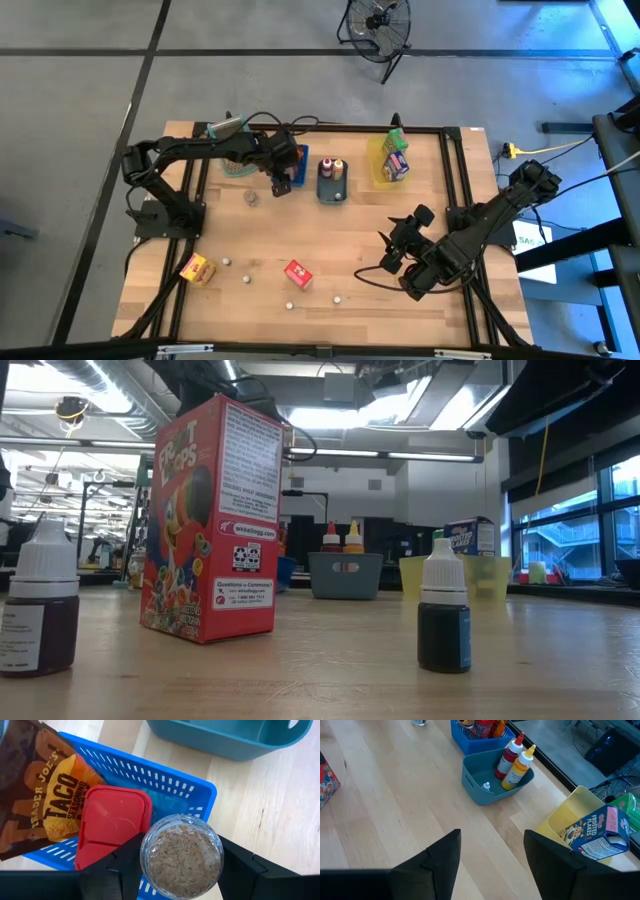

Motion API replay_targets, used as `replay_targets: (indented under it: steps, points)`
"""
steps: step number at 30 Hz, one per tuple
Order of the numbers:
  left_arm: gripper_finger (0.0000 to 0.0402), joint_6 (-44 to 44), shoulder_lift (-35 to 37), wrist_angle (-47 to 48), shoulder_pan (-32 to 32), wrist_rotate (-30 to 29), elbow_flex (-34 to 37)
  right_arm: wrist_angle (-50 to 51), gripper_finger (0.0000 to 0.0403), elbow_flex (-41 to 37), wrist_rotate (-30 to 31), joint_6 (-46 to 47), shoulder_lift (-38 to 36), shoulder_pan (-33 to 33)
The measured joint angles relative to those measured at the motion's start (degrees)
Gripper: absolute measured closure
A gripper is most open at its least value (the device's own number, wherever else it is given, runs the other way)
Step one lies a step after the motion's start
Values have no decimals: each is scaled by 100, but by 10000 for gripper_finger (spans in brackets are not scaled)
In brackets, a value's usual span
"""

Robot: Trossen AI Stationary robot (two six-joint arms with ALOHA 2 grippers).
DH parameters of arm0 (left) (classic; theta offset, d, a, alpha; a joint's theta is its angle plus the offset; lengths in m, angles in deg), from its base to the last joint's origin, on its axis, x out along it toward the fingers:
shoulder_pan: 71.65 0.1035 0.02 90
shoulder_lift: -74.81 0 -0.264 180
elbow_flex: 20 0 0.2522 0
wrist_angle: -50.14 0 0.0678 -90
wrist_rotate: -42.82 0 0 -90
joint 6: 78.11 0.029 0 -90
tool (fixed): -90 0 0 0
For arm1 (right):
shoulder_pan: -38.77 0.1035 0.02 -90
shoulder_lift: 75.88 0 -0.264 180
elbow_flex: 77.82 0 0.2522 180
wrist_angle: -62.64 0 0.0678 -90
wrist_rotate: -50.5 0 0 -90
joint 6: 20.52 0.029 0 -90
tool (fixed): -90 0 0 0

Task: Pick & Place Kitchen Items
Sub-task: Put the brown seasoning bottle into the blue bin

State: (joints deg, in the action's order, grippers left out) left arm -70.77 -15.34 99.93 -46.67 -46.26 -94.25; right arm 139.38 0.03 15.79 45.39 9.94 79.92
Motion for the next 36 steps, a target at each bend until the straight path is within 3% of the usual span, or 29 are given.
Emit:
replay_targets:
  steps: [7, 26, 36]
  points:
    - [205, -37, 13, 265, 49, -174, -11, -3, 185, 0, 0, 0, 0, 0]
    - [205, -76, -24, 204, 47, 209, 34, -37, 185, 0, -5, 0, 0, 0]
    - [205, -72, -12, 258, 37, 42, 26, -37, 185, 0, -7, 0, 0, 1]
